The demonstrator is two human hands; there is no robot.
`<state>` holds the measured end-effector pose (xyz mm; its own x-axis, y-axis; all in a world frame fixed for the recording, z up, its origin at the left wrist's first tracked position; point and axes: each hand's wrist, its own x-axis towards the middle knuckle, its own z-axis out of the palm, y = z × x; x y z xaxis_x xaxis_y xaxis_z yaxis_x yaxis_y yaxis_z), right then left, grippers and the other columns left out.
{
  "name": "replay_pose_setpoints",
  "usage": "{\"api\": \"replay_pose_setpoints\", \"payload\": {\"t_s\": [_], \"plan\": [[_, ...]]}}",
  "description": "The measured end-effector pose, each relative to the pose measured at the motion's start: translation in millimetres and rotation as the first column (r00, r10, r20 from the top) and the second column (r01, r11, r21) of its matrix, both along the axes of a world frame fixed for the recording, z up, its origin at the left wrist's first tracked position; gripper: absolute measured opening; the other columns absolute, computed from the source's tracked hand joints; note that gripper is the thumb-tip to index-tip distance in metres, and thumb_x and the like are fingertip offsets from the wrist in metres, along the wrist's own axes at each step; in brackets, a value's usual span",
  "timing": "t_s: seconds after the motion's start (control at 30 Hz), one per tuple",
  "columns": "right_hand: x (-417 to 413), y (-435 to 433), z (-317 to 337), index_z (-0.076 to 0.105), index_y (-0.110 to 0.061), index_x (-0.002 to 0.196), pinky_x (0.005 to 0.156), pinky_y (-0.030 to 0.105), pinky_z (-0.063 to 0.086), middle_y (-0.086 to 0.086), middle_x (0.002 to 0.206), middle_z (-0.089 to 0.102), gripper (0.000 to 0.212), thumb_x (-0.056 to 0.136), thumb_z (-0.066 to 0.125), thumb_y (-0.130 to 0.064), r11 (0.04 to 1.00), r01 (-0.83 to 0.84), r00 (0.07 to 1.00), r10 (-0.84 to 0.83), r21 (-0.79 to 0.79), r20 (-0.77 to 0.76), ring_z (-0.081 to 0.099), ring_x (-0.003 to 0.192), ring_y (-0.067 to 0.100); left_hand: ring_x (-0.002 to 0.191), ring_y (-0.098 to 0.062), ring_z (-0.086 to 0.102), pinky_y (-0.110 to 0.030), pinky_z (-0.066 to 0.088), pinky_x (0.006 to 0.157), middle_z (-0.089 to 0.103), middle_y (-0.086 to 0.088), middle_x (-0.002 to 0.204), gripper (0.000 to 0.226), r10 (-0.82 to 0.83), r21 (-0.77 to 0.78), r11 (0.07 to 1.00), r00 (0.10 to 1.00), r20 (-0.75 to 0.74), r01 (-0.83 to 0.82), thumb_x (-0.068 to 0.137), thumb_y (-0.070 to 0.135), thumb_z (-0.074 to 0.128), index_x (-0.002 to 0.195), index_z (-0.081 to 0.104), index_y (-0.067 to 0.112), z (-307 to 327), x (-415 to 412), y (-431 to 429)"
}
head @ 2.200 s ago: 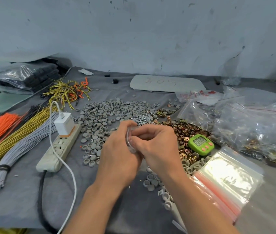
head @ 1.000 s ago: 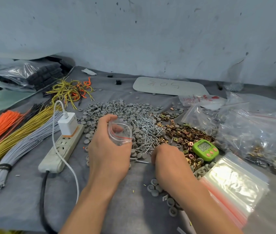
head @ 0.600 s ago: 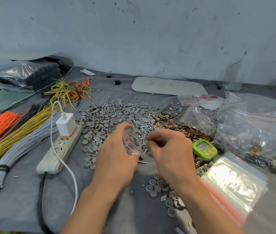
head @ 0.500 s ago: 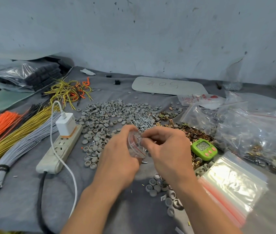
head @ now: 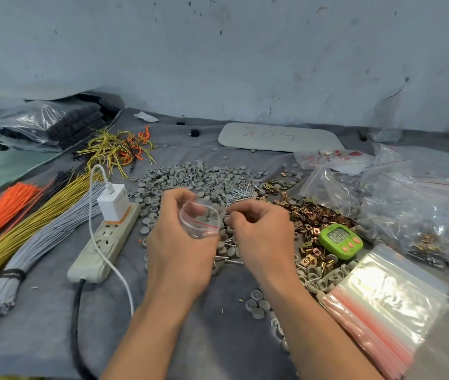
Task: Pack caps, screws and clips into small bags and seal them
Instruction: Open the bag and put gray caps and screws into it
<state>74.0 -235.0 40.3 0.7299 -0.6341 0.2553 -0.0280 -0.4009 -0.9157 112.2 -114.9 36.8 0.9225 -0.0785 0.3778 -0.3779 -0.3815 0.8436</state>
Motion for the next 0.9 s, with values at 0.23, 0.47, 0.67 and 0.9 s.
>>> {"api": "replay_pose_setpoints", "payload": {"t_s": [0.23,0.47,0.67,0.9], "plan": [[14.2,25.0,-22.7,0.064,-0.027,0.117,0.096,0.034,0.043,-0.003,0.124,0.061,0.030,0.087,0.061,-0.020,0.671,-0.425,0.854,0.076,-0.608,-0.514,0.053,0.121,0.026,0.092,0.014,0.059,-0.009,0.043,0.076,0.060,0.041,0.102,0.075,0.032,-0.113,0.993,0.999,0.040,-0.027,0.070,0.012,0.081,0.120,0.043,0.053,-2.3,4.5,5.5],[7.1,20.4,-10.1,0.076,-0.021,0.095,0.079,0.036,0.056,0.006,0.087,0.075,0.025,0.080,0.061,-0.008,0.856,-0.319,0.842,0.058,-0.408,-0.537,0.068,0.090,0.032,0.091,0.007,0.062,-0.029,0.048,0.081,0.059,0.041,0.104,0.073,0.025,-0.129,0.991,0.999,0.035,-0.020,0.074,0.014,0.080,0.122,0.043,0.053,-2.2,4.2,6.8],[0.1,8.9,-6.1,0.077,-0.031,0.112,0.074,0.027,0.049,0.001,0.091,0.073,0.041,0.091,0.056,-0.003,0.913,-0.230,0.863,0.032,-0.336,-0.505,0.068,0.085,0.024,0.092,0.012,0.059,-0.027,0.044,0.078,0.057,0.043,0.104,0.076,0.008,-0.101,0.995,0.999,0.034,-0.005,0.073,0.013,0.082,0.119,0.040,0.058,-2.1,4.2,6.1],[-7.4,-2.2,-1.0,0.076,-0.028,0.091,0.075,0.032,0.057,-0.005,0.084,0.073,0.009,0.091,0.073,-0.020,0.927,-0.116,0.917,-0.039,-0.358,-0.397,0.069,0.079,0.018,0.089,0.009,0.060,-0.021,0.044,0.074,0.061,0.037,0.101,0.074,0.013,-0.061,0.998,0.999,0.030,-0.011,0.073,0.014,0.081,0.121,0.043,0.055,-3.9,4.3,3.5]]}}
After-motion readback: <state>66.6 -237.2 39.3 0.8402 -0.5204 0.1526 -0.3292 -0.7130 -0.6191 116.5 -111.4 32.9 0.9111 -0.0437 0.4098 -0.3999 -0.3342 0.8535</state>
